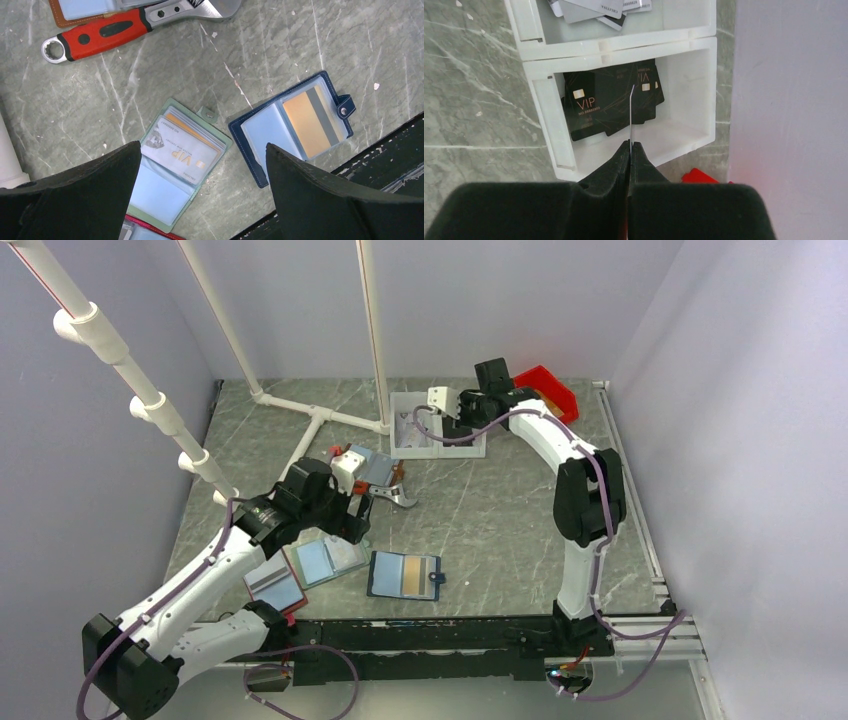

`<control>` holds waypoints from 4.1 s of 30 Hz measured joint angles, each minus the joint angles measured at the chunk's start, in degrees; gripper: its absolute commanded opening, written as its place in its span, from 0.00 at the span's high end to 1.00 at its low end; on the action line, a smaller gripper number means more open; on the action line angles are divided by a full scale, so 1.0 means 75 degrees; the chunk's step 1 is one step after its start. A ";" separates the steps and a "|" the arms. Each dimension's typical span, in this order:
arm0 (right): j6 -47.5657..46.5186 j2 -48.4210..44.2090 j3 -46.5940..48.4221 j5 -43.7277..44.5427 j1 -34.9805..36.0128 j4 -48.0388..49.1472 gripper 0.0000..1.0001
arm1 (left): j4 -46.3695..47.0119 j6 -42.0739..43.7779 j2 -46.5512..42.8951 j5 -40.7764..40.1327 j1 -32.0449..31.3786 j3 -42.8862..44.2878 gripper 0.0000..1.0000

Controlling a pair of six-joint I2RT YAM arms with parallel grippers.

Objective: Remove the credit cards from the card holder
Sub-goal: Place the credit card in the storage box, then remove the credit card from the card holder.

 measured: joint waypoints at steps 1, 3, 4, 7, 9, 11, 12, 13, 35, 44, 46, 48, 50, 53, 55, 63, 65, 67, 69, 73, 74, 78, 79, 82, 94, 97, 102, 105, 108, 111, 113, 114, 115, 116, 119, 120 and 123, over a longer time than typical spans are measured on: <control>0.0017 0.0017 0.0003 0.0020 -0.0015 0.0000 1.00 | 0.0000 0.0000 0.0000 0.0000 0.0012 0.0000 0.01; 0.0192 0.0085 0.0087 0.0009 -0.0058 -0.0070 1.00 | 0.0000 0.0000 0.0000 0.0000 0.0020 0.0000 0.00; 0.0335 0.0160 0.0198 -0.0009 -0.0090 -0.0128 1.00 | 0.0000 0.0000 0.0000 0.0000 0.0026 0.0000 0.01; 0.1023 0.0481 0.0726 -0.0201 -0.0175 -0.0286 1.00 | 0.0000 0.0000 0.0000 0.0000 0.0041 0.0000 0.01; 0.1472 0.0740 0.1198 -0.0358 -0.0256 -0.0522 1.00 | 0.0000 0.0000 0.0000 -0.0003 0.0044 0.0000 0.01; 0.1743 0.1064 0.1807 -0.0507 -0.0315 -0.0927 1.00 | 0.0000 0.0000 0.0000 -0.0003 0.0047 0.0000 0.01; 0.1810 0.1224 0.2116 -0.0568 -0.0341 -0.1148 1.00 | 0.0000 0.0000 0.0000 -0.0003 0.0047 0.0000 0.01; 0.1848 0.1361 0.2381 -0.0618 -0.0356 -0.1370 1.00 | 0.0000 0.0000 0.0000 -0.0003 0.0047 0.0000 0.01; 0.2136 0.2515 0.3398 -0.1035 -0.0417 -0.3450 0.63 | 0.0000 0.0000 -0.0003 -0.0003 0.0099 0.0000 0.01; 0.3089 0.2518 0.3416 -0.0172 -0.0417 -0.2352 0.57 | 0.0000 0.0000 -0.0003 0.0000 0.0137 0.0000 0.00; 0.3255 0.2500 0.3416 -0.0050 -0.0417 -0.2186 0.57 | 0.0000 0.0000 -0.0003 0.0000 0.0143 0.0000 0.01; 0.3389 0.2448 0.3407 -0.0003 -0.0417 -0.2075 0.56 | 0.0000 0.0000 -0.0003 -0.0003 0.0143 0.0000 0.01; 0.3509 0.2218 0.3168 -0.0006 -0.0420 -0.1897 0.54 | 0.0000 0.0000 -0.0003 0.0000 0.0149 0.0000 0.01; 0.3669 0.1533 0.2442 -0.0111 -0.0420 -0.1722 0.54 | 0.0000 -0.0003 -0.0003 0.0000 0.0172 0.0000 0.01; 0.3759 0.1011 0.1964 -0.0323 -0.0420 -0.1684 0.54 | 0.0000 -0.0003 -0.0003 0.0000 0.0187 0.0000 0.01; 0.3844 -0.1804 -0.0880 -0.1740 -0.0417 -0.1378 0.50 | 0.0012 -0.0172 -0.0015 0.0204 0.0353 0.0000 0.01; 0.3765 -0.2521 -0.1539 -0.2151 -0.0417 -0.1437 0.50 | 0.0070 -0.0344 -0.0041 0.0463 0.0452 -0.0006 0.00; 0.3654 -0.3107 -0.2034 -0.2506 -0.0425 -0.1559 0.50 | 0.0219 -0.0568 -0.0125 0.0734 0.0519 -0.0050 0.00; 0.3544 -0.3602 -0.2465 -0.2853 -0.0431 -0.1693 0.47 | 0.0388 -0.0819 -0.0262 0.0973 0.0554 -0.0137 0.01; 0.3465 -0.4444 -0.3401 -0.3436 -0.0510 -0.1714 0.35 | 0.0965 -0.1565 -0.0688 0.1416 0.0562 -0.0577 0.01; 0.3468 -0.4654 -0.3637 -0.3567 -0.0554 -0.1725 0.33 | 0.1201 -0.1839 -0.0799 0.1547 0.0562 -0.0781 0.01; 0.3477 -0.5386 -0.4328 -0.4194 -0.0831 -0.1652 0.29 | 0.1772 -0.2725 -0.0935 0.1967 0.0562 -0.1431 0.01; 0.3485 -0.5563 -0.4497 -0.4363 -0.0927 -0.1550 0.28 | 0.1918 -0.3013 -0.0933 0.2078 0.0562 -0.1594 0.01; 0.3497 -0.6018 -0.5047 -0.4747 -0.1110 -0.1320 0.25 | 0.2296 -0.3687 -0.0921 0.2349 0.0562 -0.1955 0.01; 0.3663 -0.6397 -0.6143 -0.5467 -0.1428 -0.0866 0.21 | 0.3567 -0.5184 -0.0411 0.2620 0.0035 -0.2442 0.01; 0.3733 -0.6397 -0.6143 -0.5476 -0.1428 -0.0796 0.20 | 0.3523 -0.5187 -0.0213 0.2189 -0.0542 -0.2433 0.02; 0.3791 -0.6397 -0.6143 -0.5496 -0.1440 -0.0731 0.20 | 0.3366 -0.5184 0.0201 0.1463 -0.1521 -0.2145 0.03; 0.3794 -0.6394 -0.6143 -0.5502 -0.1440 -0.0699 0.20 | 0.3354 -0.5184 0.0382 0.1040 -0.1961 -0.1918 0.03; 0.3794 -0.6394 -0.6143 -0.5505 -0.1440 -0.0697 0.20 | 0.3357 -0.5193 0.0530 0.0632 -0.2343 -0.1772 0.04; 0.3797 -0.6385 -0.6143 -0.5511 -0.1440 -0.0699 0.20 | 0.3281 -0.5211 0.0644 0.0242 -0.2646 -0.1702 0.04; 0.3797 -0.6385 -0.6143 -0.5531 -0.1440 -0.0697 0.20 | 0.3244 -0.5214 0.0702 -0.0073 -0.2838 -0.1673 0.04; 0.3797 -0.6385 -0.6143 -0.5549 -0.1440 -0.0699 0.20 | 0.3244 -0.5217 0.0729 -0.0184 -0.2926 -0.1664 0.04; 0.3800 -0.6385 -0.6143 -0.5557 -0.1440 -0.0699 0.20 | 0.3223 -0.5217 0.0761 -0.0338 -0.3040 -0.1641 0.05; 0.3800 -0.6385 -0.6143 -0.5563 -0.1440 -0.0697 0.20 | 0.3214 -0.5214 0.0801 -0.0460 -0.3130 -0.1612 0.05; 0.3809 -0.6336 -0.6143 -0.5619 -0.1440 -0.0699 0.20 | 0.3188 -0.5214 0.1008 -0.0737 -0.3316 -0.1489 0.09; 0.3812 -0.6304 -0.6143 -0.5627 -0.1440 -0.0699 0.20 | 0.3185 -0.5214 0.1105 -0.0825 -0.3360 -0.1445 0.11; 0.3815 -0.6237 -0.6143 -0.5645 -0.1440 -0.0699 0.20 | 0.3115 -0.5234 0.1463 -0.1102 -0.3483 -0.1300 0.15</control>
